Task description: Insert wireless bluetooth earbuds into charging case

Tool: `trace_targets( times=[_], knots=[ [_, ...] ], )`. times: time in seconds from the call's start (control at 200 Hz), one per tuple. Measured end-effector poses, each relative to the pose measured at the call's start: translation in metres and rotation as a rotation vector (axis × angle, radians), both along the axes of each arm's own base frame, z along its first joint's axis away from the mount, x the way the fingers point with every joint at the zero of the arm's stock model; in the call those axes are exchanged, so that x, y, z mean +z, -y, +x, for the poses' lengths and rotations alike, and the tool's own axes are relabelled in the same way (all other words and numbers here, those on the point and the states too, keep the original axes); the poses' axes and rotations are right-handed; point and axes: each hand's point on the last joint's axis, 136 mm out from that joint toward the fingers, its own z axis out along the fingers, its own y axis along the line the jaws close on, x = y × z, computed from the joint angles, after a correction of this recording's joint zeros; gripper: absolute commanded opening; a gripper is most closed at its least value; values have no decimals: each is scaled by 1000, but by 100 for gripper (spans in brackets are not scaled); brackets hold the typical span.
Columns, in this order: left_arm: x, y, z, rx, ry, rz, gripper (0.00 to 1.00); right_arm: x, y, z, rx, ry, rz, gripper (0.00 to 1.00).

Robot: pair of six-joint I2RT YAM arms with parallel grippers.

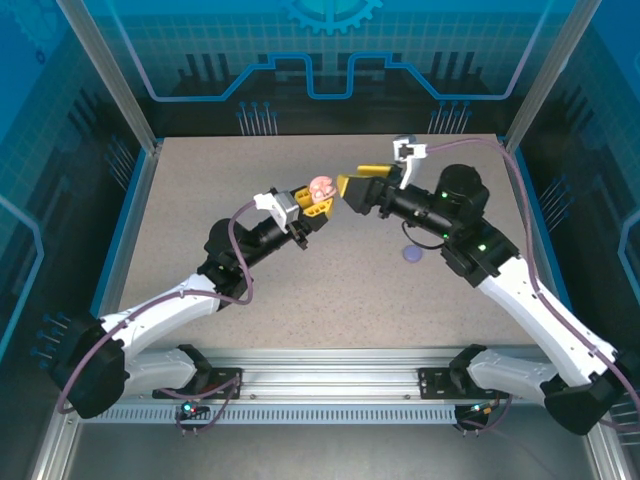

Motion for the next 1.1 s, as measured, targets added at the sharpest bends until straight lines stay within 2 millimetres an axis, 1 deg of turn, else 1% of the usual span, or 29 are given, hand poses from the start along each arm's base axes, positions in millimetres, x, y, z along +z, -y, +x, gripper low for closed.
trace_targets(
  times=[0.1, 0.165, 0.23, 0.285, 0.415, 0.565, 0.66, 0.715, 0.79, 0.865, 0.925, 1.1],
  knots=[
    [-10, 0, 0, -1, -17, 13, 0, 9, 20, -1, -47, 16, 11, 81],
    [-19, 0, 0, -1, -32, 23, 0, 10, 29, -2, -70, 15, 9, 82],
    [-26, 0, 0, -1, -46, 32, 0, 7, 35, 0, -88, 1, 1, 82],
    [-32, 0, 0, -3, -61, 37, 0, -1, 38, 2, -102, -23, -14, 83],
    [-38, 0, 0, -8, -84, 37, 0, -32, 44, 13, -147, -116, -71, 83],
    [-44, 0, 0, -9, -96, 43, 0, -79, 52, 32, -195, -261, -165, 83],
    [-50, 3, 2, -13, -104, 50, 0, -108, 53, 38, -201, -348, -232, 83],
    [-55, 5, 4, -17, -111, 58, 0, -120, 52, 39, -198, -391, -266, 83],
    [-66, 9, 7, -22, -131, 75, 0, -132, 52, 41, -194, -432, -301, 83],
    [-77, 11, 9, -27, -150, 91, 0, -138, 51, 43, -190, -459, -325, 83],
    [-85, 13, 10, -28, -162, 100, 0, -138, 49, 46, -188, -475, -341, 82],
    [-92, 17, 14, -34, -167, 104, 0, -134, 40, 65, -176, -502, -379, 81]
  ],
)
